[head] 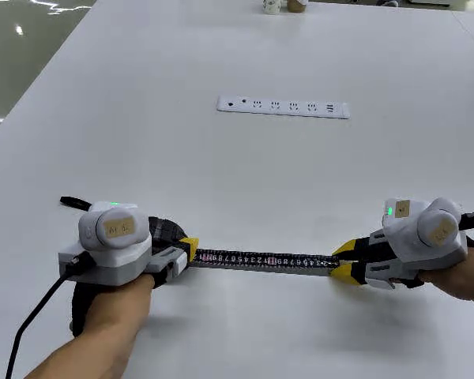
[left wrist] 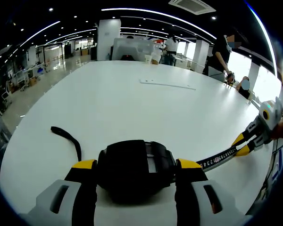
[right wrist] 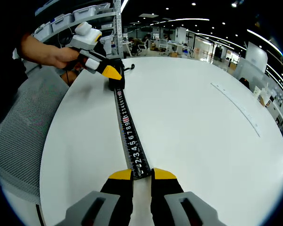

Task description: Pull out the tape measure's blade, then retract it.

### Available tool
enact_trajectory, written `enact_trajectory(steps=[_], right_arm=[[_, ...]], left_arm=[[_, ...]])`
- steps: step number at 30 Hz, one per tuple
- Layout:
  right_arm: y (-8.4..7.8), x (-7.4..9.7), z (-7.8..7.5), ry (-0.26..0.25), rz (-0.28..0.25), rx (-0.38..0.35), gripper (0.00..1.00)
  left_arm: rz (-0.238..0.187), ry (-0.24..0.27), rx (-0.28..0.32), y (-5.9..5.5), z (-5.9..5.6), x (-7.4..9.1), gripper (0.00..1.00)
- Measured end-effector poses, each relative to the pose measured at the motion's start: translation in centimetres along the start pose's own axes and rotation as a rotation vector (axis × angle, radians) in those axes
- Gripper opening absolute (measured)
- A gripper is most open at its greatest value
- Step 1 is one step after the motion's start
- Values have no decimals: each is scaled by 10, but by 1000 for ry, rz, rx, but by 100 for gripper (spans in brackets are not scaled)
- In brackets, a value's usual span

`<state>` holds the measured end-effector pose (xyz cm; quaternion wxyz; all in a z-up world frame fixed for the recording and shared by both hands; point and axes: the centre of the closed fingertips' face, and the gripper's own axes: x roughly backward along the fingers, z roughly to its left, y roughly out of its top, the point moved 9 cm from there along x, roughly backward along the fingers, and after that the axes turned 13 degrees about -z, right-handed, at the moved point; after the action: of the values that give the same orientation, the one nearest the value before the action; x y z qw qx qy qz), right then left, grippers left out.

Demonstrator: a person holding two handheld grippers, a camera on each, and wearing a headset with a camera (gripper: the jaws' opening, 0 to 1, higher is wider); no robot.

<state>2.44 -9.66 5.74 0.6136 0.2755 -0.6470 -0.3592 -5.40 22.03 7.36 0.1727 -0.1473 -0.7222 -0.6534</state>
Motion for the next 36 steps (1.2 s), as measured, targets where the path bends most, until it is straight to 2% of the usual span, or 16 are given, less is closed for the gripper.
enact_trajectory(steps=[8,13,21,36], right_arm=[[0,1,0,-1,-1,13,9],[0,2,1,-1,0,14,9],[0,2,1,1,-2,15,9],[-1,2,-1,-1,0,19,9]], left_arm=[[19,15,-8,1,-1,-1,61],[9,12,-20,0,-1,0,60],[23,12,-33,0,-1,0,58],[34,9,-24,1,1,0,56]])
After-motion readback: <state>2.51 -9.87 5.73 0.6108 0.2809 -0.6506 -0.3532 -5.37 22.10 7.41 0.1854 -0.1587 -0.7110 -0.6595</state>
